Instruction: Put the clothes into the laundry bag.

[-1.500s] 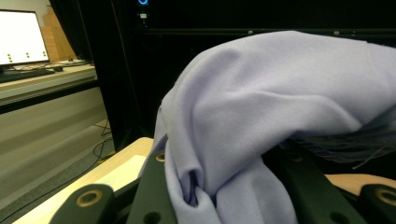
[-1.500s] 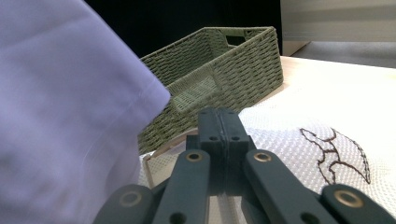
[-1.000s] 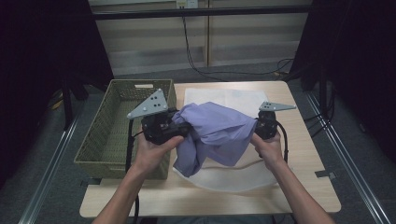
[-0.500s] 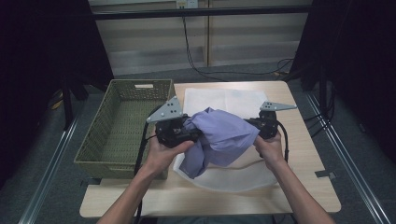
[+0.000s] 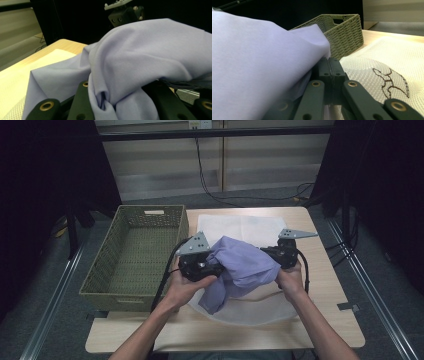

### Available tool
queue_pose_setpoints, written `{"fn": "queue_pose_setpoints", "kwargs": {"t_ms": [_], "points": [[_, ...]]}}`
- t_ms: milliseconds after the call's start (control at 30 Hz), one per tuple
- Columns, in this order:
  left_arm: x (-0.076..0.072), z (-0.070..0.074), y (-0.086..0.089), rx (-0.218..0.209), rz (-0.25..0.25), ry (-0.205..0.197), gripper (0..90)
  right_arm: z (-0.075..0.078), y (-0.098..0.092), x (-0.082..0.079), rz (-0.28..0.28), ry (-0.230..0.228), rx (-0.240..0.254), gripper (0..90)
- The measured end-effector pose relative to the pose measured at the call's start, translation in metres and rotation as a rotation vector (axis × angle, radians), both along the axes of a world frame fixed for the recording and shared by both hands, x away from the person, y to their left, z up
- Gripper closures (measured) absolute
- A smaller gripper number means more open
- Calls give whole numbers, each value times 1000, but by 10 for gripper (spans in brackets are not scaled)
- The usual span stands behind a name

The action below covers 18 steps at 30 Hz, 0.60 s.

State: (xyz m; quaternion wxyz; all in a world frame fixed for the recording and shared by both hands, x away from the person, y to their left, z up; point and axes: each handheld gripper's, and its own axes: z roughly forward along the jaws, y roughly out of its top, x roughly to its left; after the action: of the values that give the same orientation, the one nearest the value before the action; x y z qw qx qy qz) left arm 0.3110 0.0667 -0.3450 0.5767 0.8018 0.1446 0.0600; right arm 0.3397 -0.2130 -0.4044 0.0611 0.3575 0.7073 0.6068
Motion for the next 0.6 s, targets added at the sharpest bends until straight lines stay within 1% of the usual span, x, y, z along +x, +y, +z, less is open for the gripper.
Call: {"fn": "queue_pose_setpoints", "kwargs": {"t_ms": [67,100,167,200,267,300,467,500,533,567,600], "points": [[2,-3,-2,8,2,10,710,0,0,0,0,2,1,900],[3,-5,-3,17,-5,12,708,0,0,0,0,1,1,900],[6,-6,-4,36,-1,12,707,-1,0,0,0,3,1,900],[7,-7,-5,31,0,17,707,-1,0,1,0,4,-1,900],[9,-8,-5,43,9,15,707,-1,0,1,0,3,-1,900],[10,-8,-5,40,11,18,707,-1,0,1,0,3,-2,900],[14,-12,-8,62,18,23,707,-1,0,1,1,2,-1,900],[15,-13,-9,71,22,22,706,-1,0,1,1,2,0,900],[17,-13,-10,90,24,16,703,-1,-1,1,2,2,0,900],[18,-14,-11,88,24,27,704,-1,-1,1,2,5,2,900],[21,-15,-12,94,24,29,704,-1,-1,1,3,4,2,900]]}}
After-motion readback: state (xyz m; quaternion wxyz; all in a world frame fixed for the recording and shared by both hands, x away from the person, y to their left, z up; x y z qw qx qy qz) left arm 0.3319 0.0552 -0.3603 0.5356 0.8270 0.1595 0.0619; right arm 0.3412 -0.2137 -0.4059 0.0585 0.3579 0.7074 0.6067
